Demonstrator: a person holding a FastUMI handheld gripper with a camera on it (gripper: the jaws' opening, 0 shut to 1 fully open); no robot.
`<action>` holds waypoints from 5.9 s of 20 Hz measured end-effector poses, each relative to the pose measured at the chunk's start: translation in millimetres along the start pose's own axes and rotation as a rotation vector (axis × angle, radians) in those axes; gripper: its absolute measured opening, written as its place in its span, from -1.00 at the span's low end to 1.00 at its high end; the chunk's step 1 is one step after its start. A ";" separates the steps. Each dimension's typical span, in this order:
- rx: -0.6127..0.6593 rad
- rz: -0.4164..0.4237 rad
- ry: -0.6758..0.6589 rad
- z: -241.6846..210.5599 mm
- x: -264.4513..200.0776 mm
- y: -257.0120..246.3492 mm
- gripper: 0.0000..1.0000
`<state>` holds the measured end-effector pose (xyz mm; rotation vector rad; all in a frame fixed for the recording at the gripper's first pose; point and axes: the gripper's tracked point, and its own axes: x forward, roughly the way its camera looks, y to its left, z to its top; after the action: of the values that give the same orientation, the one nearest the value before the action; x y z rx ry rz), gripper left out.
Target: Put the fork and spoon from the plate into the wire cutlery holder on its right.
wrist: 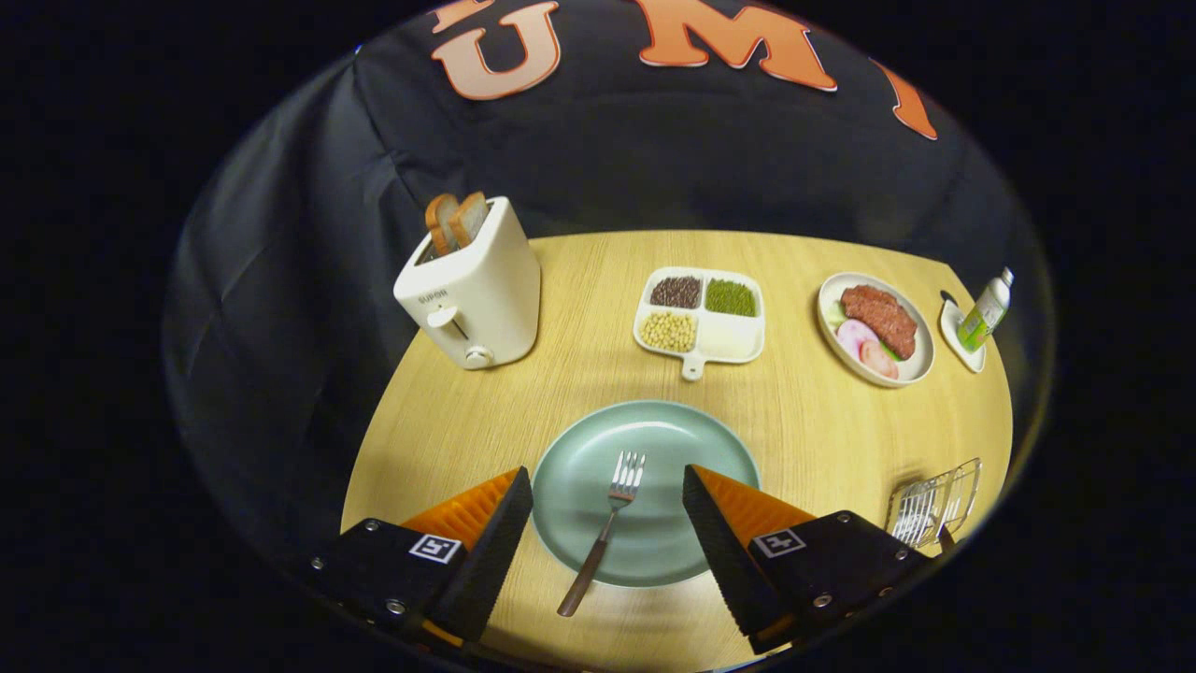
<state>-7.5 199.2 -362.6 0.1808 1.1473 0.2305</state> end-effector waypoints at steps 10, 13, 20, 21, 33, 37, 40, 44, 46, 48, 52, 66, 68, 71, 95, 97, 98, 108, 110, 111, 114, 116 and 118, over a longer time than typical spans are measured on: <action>-0.020 -0.054 0.351 -63.6 50.0 -8.9 0.59; -0.008 -0.079 0.434 -79.0 55.7 -9.6 0.29; 0.013 -0.131 0.522 -95.9 62.5 -16.2 -0.60; 0.026 -0.125 0.529 -97.2 62.7 -14.9 -0.74; 0.135 -0.077 0.371 -67.1 39.7 -25.7 -0.94; 0.186 -0.069 0.295 -49.5 11.7 -42.7 -0.94; 0.228 -0.069 0.248 -44.0 -13.6 -62.8 -0.94; 0.258 -0.086 0.195 -43.1 -47.0 -102.5 -0.94; 0.278 -0.096 0.177 -47.0 -62.7 -123.6 -0.94; 0.291 -0.113 0.167 -53.6 -78.6 -150.9 -0.94; 0.312 -0.152 0.154 -70.1 -106.6 -204.8 -0.94; 0.230 -0.160 0.255 -120.7 -124.2 -303.9 -0.94; 0.205 -0.144 0.271 -121.0 -120.7 -302.7 -0.94; 0.209 -0.143 0.285 -119.1 -117.2 -304.1 -0.92; 0.044 -0.086 -0.847 148.4 -309.2 -242.6 0.46; 0.004 -0.101 -0.938 162.8 -329.3 -232.1 0.62; -0.011 -0.105 -0.975 168.6 -339.1 -227.7 0.67; -0.122 -0.127 -1.077 182.4 -362.6 -198.8 0.84; -0.117 -0.117 -1.082 182.1 -364.3 -196.9 0.85; -0.112 -0.114 -1.088 182.0 -366.1 -196.0 0.85; -0.104 -0.105 -1.103 182.4 -366.6 -194.7 0.85; -0.101 -0.109 -1.099 179.1 -365.0 -195.2 0.86; -0.102 -0.107 -1.088 177.2 -361.7 -194.6 0.86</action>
<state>30.3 -90.8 -24.0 0.1222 0.0627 0.0657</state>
